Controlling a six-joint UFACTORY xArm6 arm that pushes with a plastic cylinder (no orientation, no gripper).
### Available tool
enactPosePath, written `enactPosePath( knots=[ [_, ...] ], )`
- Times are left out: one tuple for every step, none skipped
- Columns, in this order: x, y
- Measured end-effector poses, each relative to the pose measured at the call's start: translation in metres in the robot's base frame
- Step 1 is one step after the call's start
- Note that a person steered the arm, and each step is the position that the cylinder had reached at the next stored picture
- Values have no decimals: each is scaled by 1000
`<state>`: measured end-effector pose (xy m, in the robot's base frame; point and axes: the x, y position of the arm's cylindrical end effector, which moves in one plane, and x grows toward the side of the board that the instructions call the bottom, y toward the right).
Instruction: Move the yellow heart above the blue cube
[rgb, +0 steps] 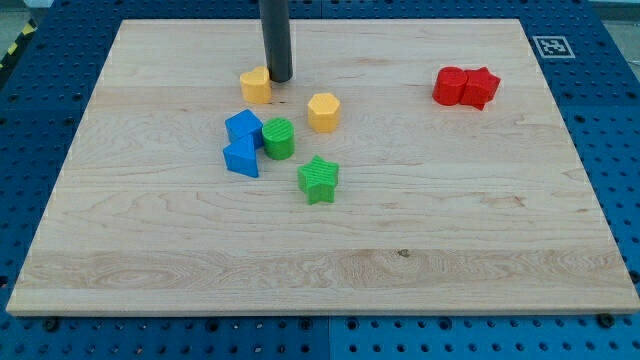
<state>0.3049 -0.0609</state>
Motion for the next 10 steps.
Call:
enactPosePath(
  knots=[
    [-3, -15],
    [0, -27],
    [14, -30],
    [23, -30],
    [4, -10],
    [7, 14],
    [29, 15],
    [53, -6],
    [49, -16],
    [12, -17]
  ],
)
